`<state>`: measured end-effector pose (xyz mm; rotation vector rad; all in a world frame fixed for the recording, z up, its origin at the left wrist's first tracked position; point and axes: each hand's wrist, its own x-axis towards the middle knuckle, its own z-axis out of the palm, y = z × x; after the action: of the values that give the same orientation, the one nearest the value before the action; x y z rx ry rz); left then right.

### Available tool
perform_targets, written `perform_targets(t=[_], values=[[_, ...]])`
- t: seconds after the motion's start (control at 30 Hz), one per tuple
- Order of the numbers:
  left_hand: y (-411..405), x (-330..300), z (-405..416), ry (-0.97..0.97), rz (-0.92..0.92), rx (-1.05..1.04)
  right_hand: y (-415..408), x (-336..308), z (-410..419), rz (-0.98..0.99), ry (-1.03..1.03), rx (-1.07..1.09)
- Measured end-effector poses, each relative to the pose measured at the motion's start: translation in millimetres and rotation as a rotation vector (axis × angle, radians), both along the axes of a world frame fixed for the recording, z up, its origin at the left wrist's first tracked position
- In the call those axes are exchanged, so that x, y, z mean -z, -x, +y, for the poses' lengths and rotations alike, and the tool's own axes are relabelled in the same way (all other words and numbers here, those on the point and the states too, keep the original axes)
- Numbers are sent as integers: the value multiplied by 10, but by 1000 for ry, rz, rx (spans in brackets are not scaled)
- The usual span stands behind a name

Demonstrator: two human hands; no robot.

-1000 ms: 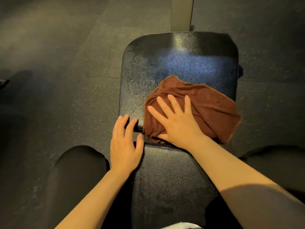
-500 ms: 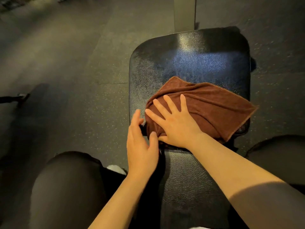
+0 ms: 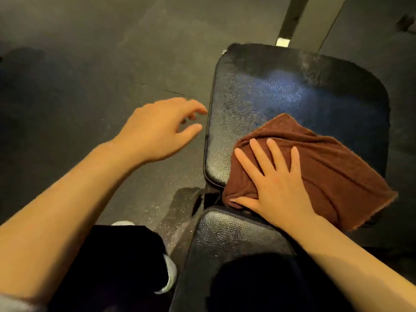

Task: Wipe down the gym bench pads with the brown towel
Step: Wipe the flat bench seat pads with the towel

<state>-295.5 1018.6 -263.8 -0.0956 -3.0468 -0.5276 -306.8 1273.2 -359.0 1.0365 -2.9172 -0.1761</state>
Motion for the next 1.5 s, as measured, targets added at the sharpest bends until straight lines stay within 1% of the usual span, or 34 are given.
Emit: perform_targets(t=[0.03,0.1,0.13,0.17,0.23,0.27,0.3,0.37,0.4,0.43,0.5,0.53,0.63,0.73,0.83,0.93,1.03,1.1,1.17,1.27,1.5], values=[[-9,24,-69,45,-29,4,-9,-7,-78,1,-2,21],[-121,88,-128,186,-20,28,-35,-14,-237,4,-2,59],[-176,93,-113,263,-8,86,-48,-24,-315,-2,3,91],[-221,53,-102,278,2,144,-52,-34,-405,-7,9,133],[-231,-38,-150,149,-92,162,-59,-19,-609,-29,30,256],[-200,-21,-220,135,-164,138,-57,-8,-723,-49,48,327],[-153,9,-302,188,-211,128,-51,-1,-843,-62,64,390],[-72,122,-471,387,-271,148,-7,24,-1050,-75,85,483],[-57,193,-538,460,-332,160,21,31,-1120,-59,95,514],[-52,250,-592,472,-399,170,55,21,-1179,-47,93,539],[-64,306,-641,392,-489,216,152,-50,-1309,-104,73,586],[-68,309,-645,350,-491,241,222,-78,-1368,-131,86,614],[-97,282,-663,232,-422,270,544,-120,-1526,-122,134,689],[-87,274,-745,244,-344,245,894,-160,-1689,-135,166,737],[-46,289,-779,291,-281,208,1009,-177,-1721,-108,206,721],[-42,261,-734,264,-228,203,790,-196,-1619,-71,222,648],[-66,213,-692,249,-208,204,329,-180,-1459,-94,124,596],[-119,186,-653,241,-224,202,57,-163,-1368,-101,93,562],[-147,165,-657,239,-239,196,24,-165,-1355,-117,75,568],[-143,155,-704,230,-241,170,343,-196,-1464,-143,31,616],[133,51,-734,229,-273,144,1400,-256,-1757,-152,104,752]])
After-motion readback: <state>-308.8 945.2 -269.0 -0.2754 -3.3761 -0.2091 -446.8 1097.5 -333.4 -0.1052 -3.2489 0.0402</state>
